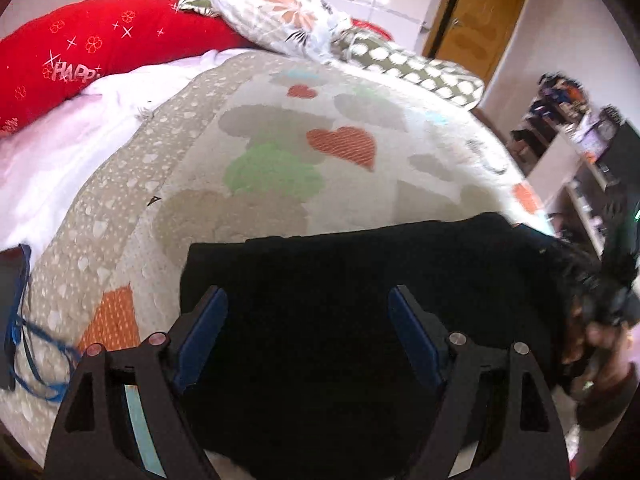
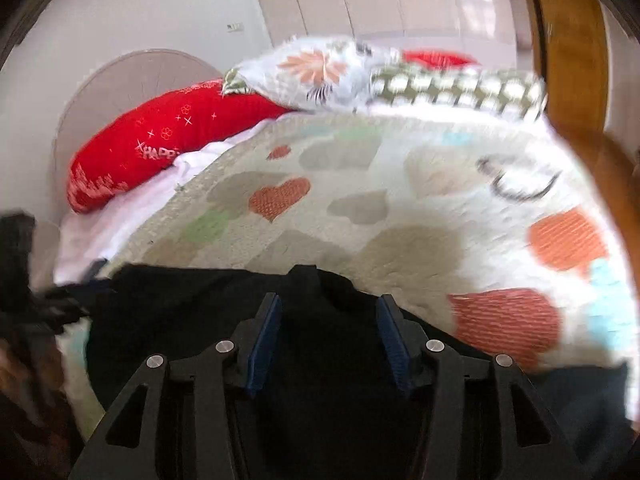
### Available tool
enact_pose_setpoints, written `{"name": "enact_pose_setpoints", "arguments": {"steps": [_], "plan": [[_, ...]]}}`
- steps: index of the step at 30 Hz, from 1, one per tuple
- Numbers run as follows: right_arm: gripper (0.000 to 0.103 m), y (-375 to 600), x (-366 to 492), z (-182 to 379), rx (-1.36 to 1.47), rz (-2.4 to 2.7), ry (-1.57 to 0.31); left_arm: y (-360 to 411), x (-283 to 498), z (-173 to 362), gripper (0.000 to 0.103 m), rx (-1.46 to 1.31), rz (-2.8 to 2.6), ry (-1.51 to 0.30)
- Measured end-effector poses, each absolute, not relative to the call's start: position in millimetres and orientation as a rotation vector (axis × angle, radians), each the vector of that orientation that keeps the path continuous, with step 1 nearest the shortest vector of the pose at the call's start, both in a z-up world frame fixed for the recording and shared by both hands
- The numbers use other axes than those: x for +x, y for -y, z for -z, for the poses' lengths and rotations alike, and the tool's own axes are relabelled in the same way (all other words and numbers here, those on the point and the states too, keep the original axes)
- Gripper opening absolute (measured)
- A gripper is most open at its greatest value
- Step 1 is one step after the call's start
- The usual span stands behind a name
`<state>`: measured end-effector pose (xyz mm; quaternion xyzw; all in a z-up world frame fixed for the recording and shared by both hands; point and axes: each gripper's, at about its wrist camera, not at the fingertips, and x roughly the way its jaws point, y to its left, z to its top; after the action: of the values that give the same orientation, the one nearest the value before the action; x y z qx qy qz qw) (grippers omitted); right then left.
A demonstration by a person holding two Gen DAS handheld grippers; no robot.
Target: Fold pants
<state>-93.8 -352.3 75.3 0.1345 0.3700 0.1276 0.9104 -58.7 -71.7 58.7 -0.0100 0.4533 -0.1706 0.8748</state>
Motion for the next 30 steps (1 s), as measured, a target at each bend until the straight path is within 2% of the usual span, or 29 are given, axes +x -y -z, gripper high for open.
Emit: {"name": "enact_pose_setpoints", "arguments": {"steps": [1, 2, 3, 4, 9, 13, 16, 18, 20, 23, 26, 30], "plan": [[0.050, 352.5, -84.2, -68.5, 0.317, -0.294, -0.784, 73.0, -54.0, -53.5, 0.083, -0.010, 0.341, -0.956], [0.041, 351.0, -76.0, -63.5, 0.329, -0.313, -0.804, 72.7, -51.8, -50.6, 0.083, -0.005, 0.327, -0.961], [0.013, 349.0, -68.8, -60.2, 0.322, -0.327, -0.822, 71.2, -48.6, -47.6, 0.083, 0.003, 0.303, -0.964], [0.002, 347.1, -63.9, -59.9, 0.302, -0.330, -0.829, 68.6, -45.6, -45.5, 0.083, 0.005, 0.285, -0.965], [0.002, 345.6, -51.6, -52.1, 0.234, -0.201, -0.810, 49.1, -26.7, -21.3, 0.087, -0.116, 0.263, -1.032], [0.003, 342.4, -44.8, -38.2, 0.230, -0.191, -0.845, 53.8, -34.4, -24.3, 0.088, -0.080, 0.257, -1.003], [0.014, 354.3, -57.8, -51.6, 0.269, -0.174, -0.810, 52.0, -38.2, -32.2, 0.088, -0.094, 0.250, -1.022], [0.031, 366.5, -74.8, -62.1, 0.306, -0.180, -0.795, 53.6, -44.7, -42.6, 0.088, -0.098, 0.251, -1.003], [0.040, 382.3, -102.4, -74.3, 0.315, -0.159, -0.758, 57.7, -53.2, -55.9, 0.088, -0.100, 0.261, -0.965], [0.047, 411.9, -141.6, -86.0, 0.269, -0.058, -0.725, 69.7, -62.9, -72.1, 0.088, -0.091, 0.295, -0.922], [0.058, 450.6, -172.7, -84.9, 0.219, 0.100, -0.730, 88.7, -67.9, -79.1, 0.088, -0.070, 0.343, -0.910], [0.059, 493.0, -190.6, -66.8, 0.215, 0.227, -0.817, 113.0, -69.3, -74.0, 0.088, -0.027, 0.374, -0.926]]}}
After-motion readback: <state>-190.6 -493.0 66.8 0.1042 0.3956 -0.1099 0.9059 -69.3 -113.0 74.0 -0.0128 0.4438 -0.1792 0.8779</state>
